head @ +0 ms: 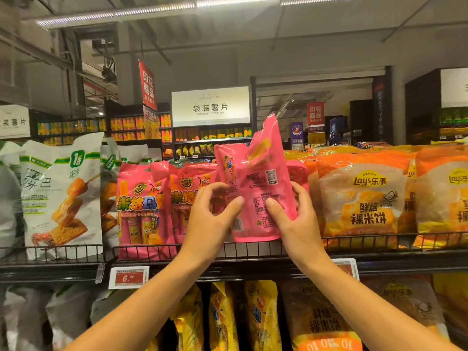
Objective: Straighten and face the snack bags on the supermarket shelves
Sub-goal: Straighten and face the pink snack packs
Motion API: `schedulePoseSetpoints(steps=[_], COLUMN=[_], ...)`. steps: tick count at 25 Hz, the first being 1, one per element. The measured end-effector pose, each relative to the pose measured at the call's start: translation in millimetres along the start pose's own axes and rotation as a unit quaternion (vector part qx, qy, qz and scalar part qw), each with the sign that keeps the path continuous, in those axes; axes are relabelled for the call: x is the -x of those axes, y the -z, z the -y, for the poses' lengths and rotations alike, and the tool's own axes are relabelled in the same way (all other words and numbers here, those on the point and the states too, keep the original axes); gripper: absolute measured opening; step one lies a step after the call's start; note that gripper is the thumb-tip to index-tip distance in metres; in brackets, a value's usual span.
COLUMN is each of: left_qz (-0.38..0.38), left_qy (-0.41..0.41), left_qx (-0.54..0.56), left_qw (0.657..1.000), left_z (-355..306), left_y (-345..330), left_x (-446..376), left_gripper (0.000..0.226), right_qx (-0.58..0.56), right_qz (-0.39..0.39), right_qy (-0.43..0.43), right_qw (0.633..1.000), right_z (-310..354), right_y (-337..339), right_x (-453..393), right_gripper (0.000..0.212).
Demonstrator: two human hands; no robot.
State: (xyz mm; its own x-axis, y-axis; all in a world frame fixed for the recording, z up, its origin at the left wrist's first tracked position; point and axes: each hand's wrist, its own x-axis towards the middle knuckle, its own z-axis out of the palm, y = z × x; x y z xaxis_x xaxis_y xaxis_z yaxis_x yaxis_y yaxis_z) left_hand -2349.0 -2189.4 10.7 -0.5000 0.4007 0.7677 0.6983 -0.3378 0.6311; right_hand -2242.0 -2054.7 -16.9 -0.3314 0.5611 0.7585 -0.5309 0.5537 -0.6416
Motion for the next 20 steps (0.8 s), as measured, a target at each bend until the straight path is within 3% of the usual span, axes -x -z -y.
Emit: schedulePoseSetpoints(steps=[3,6,14,20], left_qz=[0.096,0.125,0.121,0.040], left_qy=[0.045,0.099,0.114,0.139], left_qx=[0.049,0.071,0.202,0.196], left_qw=[0.993,0.985,0.965,0.970], left_z=[-13,-20,-5,25], left_y=[-12,-15,-9,-10], left_x=[9,10,-3,-17], left_gripper=[0.043,0.051,0.059,0.063], right_qx=[0.019,0.028,0.102,0.165], right_qz=[-0.024,-0.001,0.101,0.152], right_qy=[0.017,0.018,0.033,0.093], right_qw=[0.999,0.999,0.989,0.970], right_z=[4,5,2,-2], right_y=[-3,-4,-10,-12], right_x=[-1,1,12,11], right_gripper=[0.055,0.056,0.053,0.061])
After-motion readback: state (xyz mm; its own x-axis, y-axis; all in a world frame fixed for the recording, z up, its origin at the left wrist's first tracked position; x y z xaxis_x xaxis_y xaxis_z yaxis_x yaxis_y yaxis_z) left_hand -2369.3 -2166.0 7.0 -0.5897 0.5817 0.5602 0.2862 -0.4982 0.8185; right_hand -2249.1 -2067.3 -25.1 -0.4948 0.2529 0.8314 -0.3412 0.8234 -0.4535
